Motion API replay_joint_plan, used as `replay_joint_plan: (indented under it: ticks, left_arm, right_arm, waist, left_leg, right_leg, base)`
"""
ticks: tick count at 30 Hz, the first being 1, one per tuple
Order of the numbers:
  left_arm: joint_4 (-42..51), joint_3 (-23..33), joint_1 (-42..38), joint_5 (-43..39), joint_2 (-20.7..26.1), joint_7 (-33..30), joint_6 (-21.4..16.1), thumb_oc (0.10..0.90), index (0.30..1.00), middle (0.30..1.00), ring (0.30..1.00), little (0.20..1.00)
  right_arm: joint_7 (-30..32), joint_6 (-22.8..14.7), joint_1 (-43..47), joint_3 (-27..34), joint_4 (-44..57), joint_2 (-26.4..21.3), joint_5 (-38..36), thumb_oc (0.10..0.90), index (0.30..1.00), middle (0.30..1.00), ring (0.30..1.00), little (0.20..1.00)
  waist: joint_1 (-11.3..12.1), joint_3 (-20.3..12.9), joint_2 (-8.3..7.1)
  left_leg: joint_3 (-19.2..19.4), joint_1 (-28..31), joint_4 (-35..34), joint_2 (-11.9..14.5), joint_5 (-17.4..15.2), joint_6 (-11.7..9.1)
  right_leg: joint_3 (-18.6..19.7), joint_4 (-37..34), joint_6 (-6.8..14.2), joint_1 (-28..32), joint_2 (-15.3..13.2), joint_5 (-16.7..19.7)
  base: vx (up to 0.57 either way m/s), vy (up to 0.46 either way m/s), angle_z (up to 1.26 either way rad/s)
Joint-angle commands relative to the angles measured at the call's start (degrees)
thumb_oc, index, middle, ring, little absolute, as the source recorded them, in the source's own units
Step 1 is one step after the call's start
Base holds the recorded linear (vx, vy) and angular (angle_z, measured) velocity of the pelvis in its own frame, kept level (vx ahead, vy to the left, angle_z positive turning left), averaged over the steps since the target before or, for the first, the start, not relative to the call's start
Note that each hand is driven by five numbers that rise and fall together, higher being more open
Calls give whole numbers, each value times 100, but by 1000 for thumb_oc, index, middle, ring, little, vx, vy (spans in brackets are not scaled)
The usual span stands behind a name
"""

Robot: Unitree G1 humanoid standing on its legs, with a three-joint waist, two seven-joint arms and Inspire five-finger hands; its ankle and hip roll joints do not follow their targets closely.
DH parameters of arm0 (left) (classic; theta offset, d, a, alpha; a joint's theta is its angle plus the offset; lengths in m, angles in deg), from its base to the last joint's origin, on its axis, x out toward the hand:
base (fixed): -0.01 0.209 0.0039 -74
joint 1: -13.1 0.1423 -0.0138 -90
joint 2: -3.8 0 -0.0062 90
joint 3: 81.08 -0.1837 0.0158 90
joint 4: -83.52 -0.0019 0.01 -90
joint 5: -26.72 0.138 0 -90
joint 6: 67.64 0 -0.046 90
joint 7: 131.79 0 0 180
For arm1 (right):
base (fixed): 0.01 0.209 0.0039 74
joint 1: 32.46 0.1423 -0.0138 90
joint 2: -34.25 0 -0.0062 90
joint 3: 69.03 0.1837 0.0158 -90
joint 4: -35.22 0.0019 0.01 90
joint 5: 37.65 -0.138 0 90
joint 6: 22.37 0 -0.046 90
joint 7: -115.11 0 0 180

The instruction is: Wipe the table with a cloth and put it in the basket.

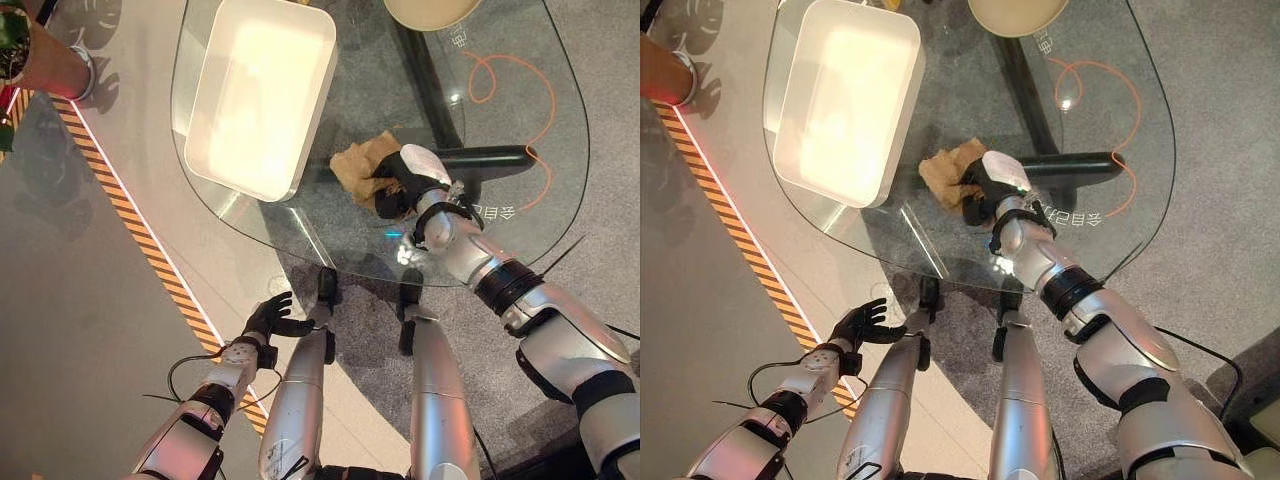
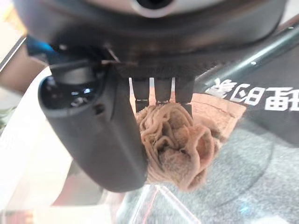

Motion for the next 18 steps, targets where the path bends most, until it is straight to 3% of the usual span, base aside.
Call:
replay_joint_plan:
  ticks: [1,9,18]
  left_arm:
    - [7,-10,206,139,60,-93,-30,800,900,900,900,900]
    - [-2,-4,165,162,63,-110,-20,800,900,900,900,900]
    - [-40,-2,110,142,78,-70,-15,800,900,900,900,900]
  right_arm:
    - [-415,-777,97,-212,801,826,53,100,300,300,300,200]
    - [-673,-808,101,-319,917,860,109,100,300,300,300,200]
    - [-565,-755,91,-355,845,837,74,100,300,300,300,200]
  waist:
    - [34,-5,-9]
    - [45,-5,-29]
    - [39,-5,-26]
  left_leg:
    - [464,-180,395,-610,-161,437]
    - [454,-172,355,-607,-134,435]
    - [469,-151,322,-599,-113,427]
  right_leg:
    - [-405,-611,47,294,95,215]
    - [-430,-638,59,298,85,238]
    - [-435,-669,65,313,66,259]
  base:
    - [0,0,0]
    - [0,0,0]
    - [-1,2,1]
